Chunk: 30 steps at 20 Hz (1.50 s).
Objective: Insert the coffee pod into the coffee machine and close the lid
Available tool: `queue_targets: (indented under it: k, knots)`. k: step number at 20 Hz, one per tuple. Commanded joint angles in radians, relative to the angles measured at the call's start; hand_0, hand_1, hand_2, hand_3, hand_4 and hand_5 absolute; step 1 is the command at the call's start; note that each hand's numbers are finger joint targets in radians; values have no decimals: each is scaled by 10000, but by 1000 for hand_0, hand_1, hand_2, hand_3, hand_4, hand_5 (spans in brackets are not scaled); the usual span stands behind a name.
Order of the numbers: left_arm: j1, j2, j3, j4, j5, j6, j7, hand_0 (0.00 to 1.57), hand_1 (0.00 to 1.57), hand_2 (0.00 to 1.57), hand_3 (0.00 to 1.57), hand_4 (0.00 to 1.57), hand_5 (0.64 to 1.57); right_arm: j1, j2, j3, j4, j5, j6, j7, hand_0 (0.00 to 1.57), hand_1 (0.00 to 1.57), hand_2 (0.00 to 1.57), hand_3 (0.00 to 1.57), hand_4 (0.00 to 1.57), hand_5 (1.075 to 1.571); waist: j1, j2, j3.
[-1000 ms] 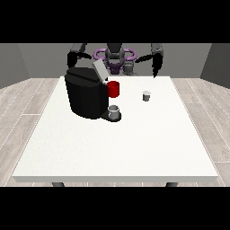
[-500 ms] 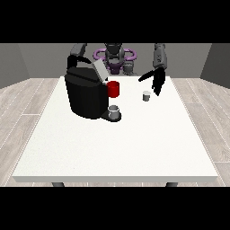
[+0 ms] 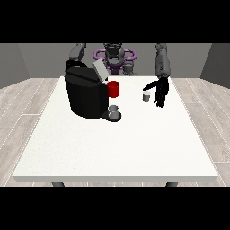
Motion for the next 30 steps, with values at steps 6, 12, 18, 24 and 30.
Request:
queue_targets:
  k: [6,12,18,24,30]
  knots:
    - [-1227,329,-149,2314,-965,-275,-659,0,0,0,0,0,1571,-451,53,45,-198,285,-531,963,0,0,0,0,519,1571,-172,200,-6]
    - [-1495,-62,-303,2268,-1113,-689,89,0,0,371,0,0,1571,-490,194,-39,1187,566,-622,-343,0,0,0,0,258,1571,230,111,2]
    - [-1404,-120,-189,2413,-1336,-146,-516,0,0,590,375,0,1571,-509,32,-609,1405,-27,-403,-514,0,0,0,0,375,1571,15,458,1]
    - [-1535,-239,-676,2158,-1965,-153,-799,1112,1112,1173,1119,0,1571,-822,-122,-844,2313,-40,-400,-724,0,0,0,0,389,1571,358,42,4]
    - [-1569,-741,-1007,2244,-2483,316,-665,1216,1216,1225,1108,0,1571,-668,239,-181,2258,291,-953,-718,0,0,0,0,379,1571,152,-160,1]
